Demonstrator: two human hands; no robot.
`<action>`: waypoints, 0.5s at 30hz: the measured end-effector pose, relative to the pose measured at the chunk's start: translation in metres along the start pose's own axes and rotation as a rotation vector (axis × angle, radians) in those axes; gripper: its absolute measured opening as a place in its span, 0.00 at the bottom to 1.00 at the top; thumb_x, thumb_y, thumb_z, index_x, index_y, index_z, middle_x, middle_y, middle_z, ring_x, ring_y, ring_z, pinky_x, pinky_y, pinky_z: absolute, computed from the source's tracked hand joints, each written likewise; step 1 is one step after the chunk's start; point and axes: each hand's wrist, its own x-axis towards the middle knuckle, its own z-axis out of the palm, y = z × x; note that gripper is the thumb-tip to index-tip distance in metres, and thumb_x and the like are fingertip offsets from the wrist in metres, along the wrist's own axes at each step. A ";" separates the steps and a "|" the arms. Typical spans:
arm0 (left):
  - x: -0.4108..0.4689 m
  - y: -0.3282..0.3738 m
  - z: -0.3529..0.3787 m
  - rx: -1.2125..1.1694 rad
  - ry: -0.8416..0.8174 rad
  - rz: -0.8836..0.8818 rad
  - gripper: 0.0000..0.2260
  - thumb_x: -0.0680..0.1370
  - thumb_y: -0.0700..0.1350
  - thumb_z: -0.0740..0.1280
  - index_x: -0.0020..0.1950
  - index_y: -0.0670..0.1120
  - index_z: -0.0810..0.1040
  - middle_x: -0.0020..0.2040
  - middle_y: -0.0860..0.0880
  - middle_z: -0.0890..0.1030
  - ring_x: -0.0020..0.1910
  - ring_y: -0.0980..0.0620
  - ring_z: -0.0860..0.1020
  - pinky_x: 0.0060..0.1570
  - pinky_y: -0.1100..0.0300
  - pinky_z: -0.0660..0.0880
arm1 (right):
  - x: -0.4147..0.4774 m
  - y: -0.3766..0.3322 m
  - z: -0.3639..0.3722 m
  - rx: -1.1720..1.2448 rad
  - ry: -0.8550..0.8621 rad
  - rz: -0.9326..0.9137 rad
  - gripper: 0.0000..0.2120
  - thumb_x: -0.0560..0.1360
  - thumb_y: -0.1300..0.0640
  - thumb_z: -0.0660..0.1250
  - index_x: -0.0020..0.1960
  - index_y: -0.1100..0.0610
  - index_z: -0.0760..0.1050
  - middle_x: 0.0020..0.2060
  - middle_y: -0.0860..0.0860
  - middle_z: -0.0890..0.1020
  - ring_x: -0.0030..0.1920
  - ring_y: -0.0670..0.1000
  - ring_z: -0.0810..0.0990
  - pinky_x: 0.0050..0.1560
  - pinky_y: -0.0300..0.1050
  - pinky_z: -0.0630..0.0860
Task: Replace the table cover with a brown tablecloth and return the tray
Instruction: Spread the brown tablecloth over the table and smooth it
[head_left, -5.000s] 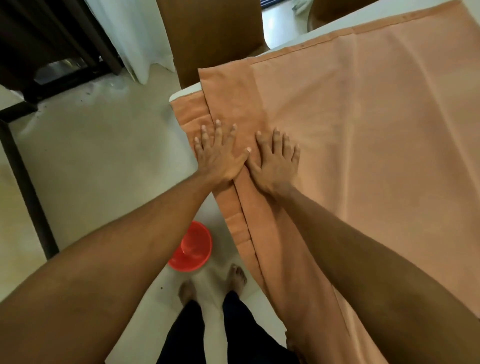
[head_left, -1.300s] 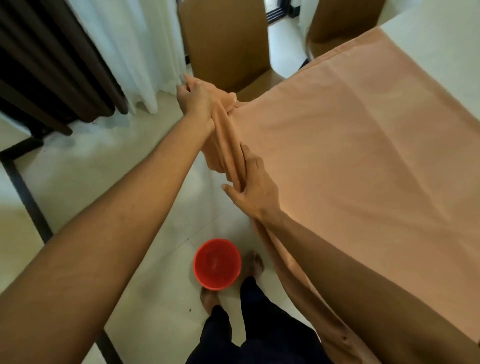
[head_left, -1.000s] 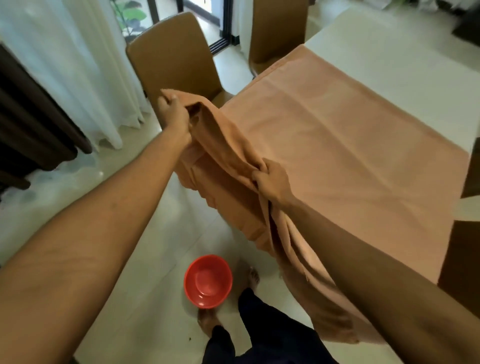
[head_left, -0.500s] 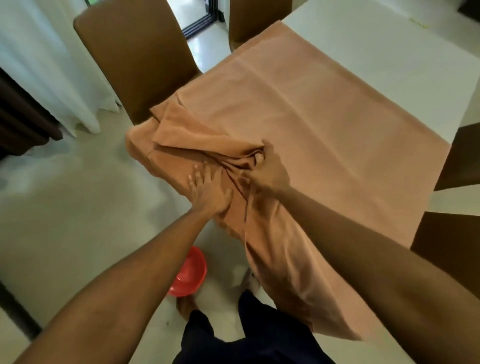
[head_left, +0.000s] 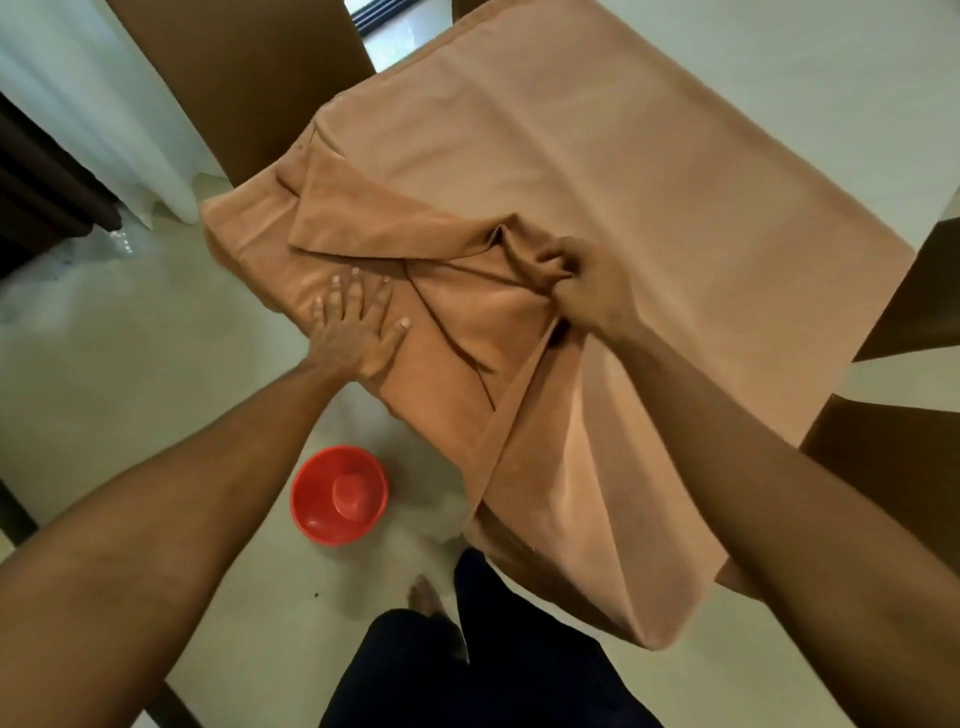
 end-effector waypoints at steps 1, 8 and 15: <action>0.000 0.001 -0.001 0.007 -0.020 -0.002 0.32 0.80 0.68 0.45 0.80 0.59 0.39 0.81 0.46 0.36 0.79 0.41 0.36 0.76 0.41 0.38 | 0.005 0.013 -0.018 0.027 0.040 0.033 0.22 0.66 0.57 0.63 0.57 0.45 0.80 0.52 0.45 0.84 0.55 0.51 0.81 0.51 0.39 0.73; -0.052 0.052 0.009 0.023 0.201 0.092 0.28 0.79 0.57 0.59 0.77 0.47 0.62 0.79 0.37 0.58 0.79 0.37 0.52 0.75 0.36 0.48 | -0.067 0.046 -0.002 -0.290 0.048 0.111 0.35 0.70 0.43 0.66 0.75 0.45 0.61 0.67 0.56 0.71 0.64 0.61 0.72 0.58 0.59 0.75; -0.135 0.099 0.075 -0.162 0.149 0.187 0.27 0.80 0.50 0.61 0.79 0.47 0.62 0.81 0.40 0.53 0.80 0.38 0.50 0.76 0.41 0.49 | -0.155 0.051 0.044 -0.592 -0.443 -0.609 0.19 0.69 0.48 0.61 0.59 0.47 0.75 0.56 0.46 0.78 0.55 0.54 0.74 0.56 0.57 0.69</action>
